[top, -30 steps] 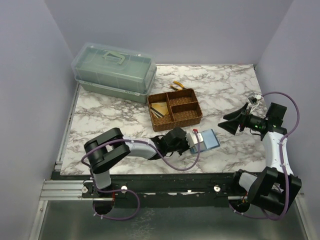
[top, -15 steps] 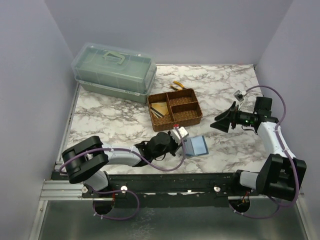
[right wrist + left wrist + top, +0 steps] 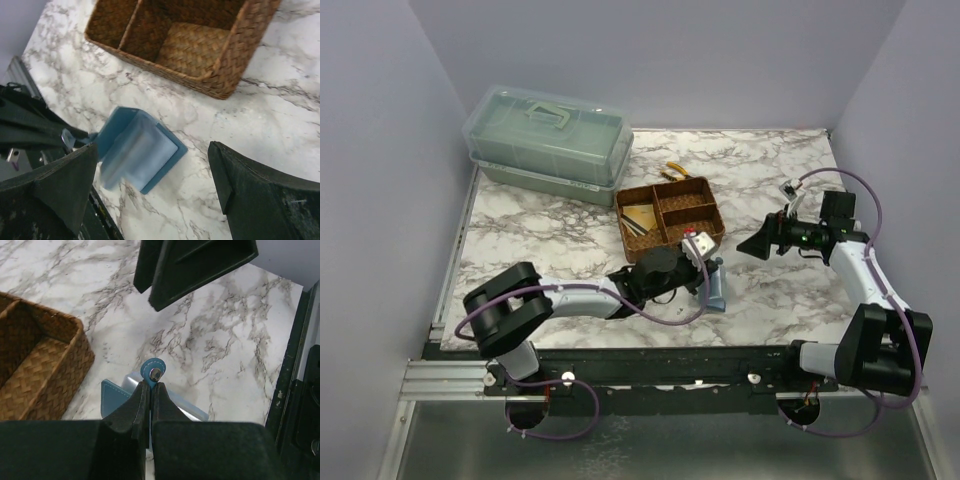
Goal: Take the credit cards out of the card holder
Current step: Close the card holder at the center of the board, then pick up the card holder from the center of the board.
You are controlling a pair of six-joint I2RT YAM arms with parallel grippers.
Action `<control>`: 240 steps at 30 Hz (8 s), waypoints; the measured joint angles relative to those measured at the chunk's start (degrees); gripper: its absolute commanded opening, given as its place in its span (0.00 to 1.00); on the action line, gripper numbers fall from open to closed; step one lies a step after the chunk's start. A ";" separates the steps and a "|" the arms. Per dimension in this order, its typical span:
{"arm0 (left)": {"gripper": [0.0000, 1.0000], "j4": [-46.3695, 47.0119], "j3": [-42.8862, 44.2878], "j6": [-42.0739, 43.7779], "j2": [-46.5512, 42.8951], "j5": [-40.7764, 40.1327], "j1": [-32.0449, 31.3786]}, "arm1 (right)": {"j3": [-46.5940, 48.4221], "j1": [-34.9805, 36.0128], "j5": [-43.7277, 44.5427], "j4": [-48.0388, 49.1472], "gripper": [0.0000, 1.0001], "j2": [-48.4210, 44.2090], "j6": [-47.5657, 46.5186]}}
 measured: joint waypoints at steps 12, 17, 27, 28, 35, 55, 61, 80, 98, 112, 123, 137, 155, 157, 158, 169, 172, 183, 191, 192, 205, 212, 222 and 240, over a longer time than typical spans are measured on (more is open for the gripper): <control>0.02 1.38 10.23 -4.26 15.93 8.31 0.55 | -0.90 -1.97 8.33 4.31 1.00 -2.29 6.23; 0.02 1.44 12.48 -6.78 19.10 9.68 0.55 | -0.90 -2.05 9.49 4.76 1.00 -2.29 6.88; 0.31 1.40 17.31 -12.66 27.76 11.76 0.55 | -0.90 -2.54 9.88 4.85 1.00 -2.29 6.58; 0.35 1.27 17.31 -13.05 27.85 11.74 0.52 | -0.90 -2.58 9.88 4.83 0.99 -2.29 6.27; 0.46 -0.39 16.55 -15.43 26.97 10.56 0.52 | -0.87 -2.64 8.79 2.89 0.99 -2.29 2.32; 0.72 -10.62 2.36 -32.04 4.39 1.68 1.81 | -0.87 -2.69 6.80 -0.28 0.99 -2.29 -2.36; 0.68 -13.46 -5.95 -40.30 2.82 -2.75 4.35 | -0.87 -2.69 6.19 -0.35 0.99 -2.29 -2.93; 0.58 -14.36 1.84 -45.53 10.88 -3.41 5.18 | 2.82 9.66 3.63 -4.48 0.89 10.71 -7.76; 0.58 -14.03 4.70 -47.10 13.57 -1.99 5.16 | 6.40 14.43 4.24 -4.31 0.64 23.34 -4.22; 0.58 -14.03 4.70 -47.56 13.57 -1.86 5.16 | 6.40 16.11 5.38 -3.69 0.35 25.29 -2.86; 0.60 -13.90 4.63 -47.71 13.55 -1.88 5.14 | 6.64 17.55 5.35 -3.80 0.05 25.46 -3.61; 0.75 -1.14 -9.46 -47.12 6.25 0.70 4.90 | 6.49 17.20 1.38 -6.36 0.00 17.88 -8.48; 0.79 21.73 -13.75 -39.32 4.87 11.74 4.87 | 6.29 16.44 -14.80 -15.54 0.00 7.58 -22.38; 0.79 22.93 -13.11 -39.26 5.99 12.31 4.92 | 6.38 16.37 -16.00 -17.64 0.00 7.61 -24.50; 0.79 23.45 -12.83 -39.26 6.51 12.50 4.94 | 6.45 16.37 -16.52 -18.69 0.00 7.61 -25.64; 0.80 28.61 -15.28 -39.52 7.39 12.55 6.51 | 8.46 15.52 -20.81 -28.59 0.00 7.67 -36.70; 0.80 30.18 -15.63 -39.45 7.48 13.97 6.84 | 8.68 15.30 -21.68 -30.86 0.00 7.69 -39.39; 0.61 42.62 -13.73 -42.45 14.93 21.53 8.37 | 11.28 14.82 -23.61 -39.50 0.00 10.25 -48.17; 0.24 46.03 -13.70 -44.94 15.61 23.56 9.46 | 10.91 14.32 -23.39 -33.42 0.00 10.08 -41.07; 0.22 46.12 -13.70 -45.05 15.61 23.69 9.51 | 10.51 14.16 -23.17 -32.00 0.00 9.84 -39.50; 0.00 44.74 -15.85 -45.90 12.50 23.41 10.64 | 4.28 13.55 -14.47 -12.66 0.60 0.37 -17.90; 0.00 43.76 -17.00 -45.13 7.26 22.60 12.00 | 3.76 9.16 -13.57 -8.13 0.91 -0.46 -11.34; 0.00 42.93 -12.48 -46.10 6.58 27.19 12.46 | 2.43 8.63 -21.16 -5.79 0.99 2.84 -5.22; 0.05 33.55 -5.84 -48.17 12.83 25.53 11.76 | 1.75 9.66 -21.51 -0.48 0.75 1.31 -0.44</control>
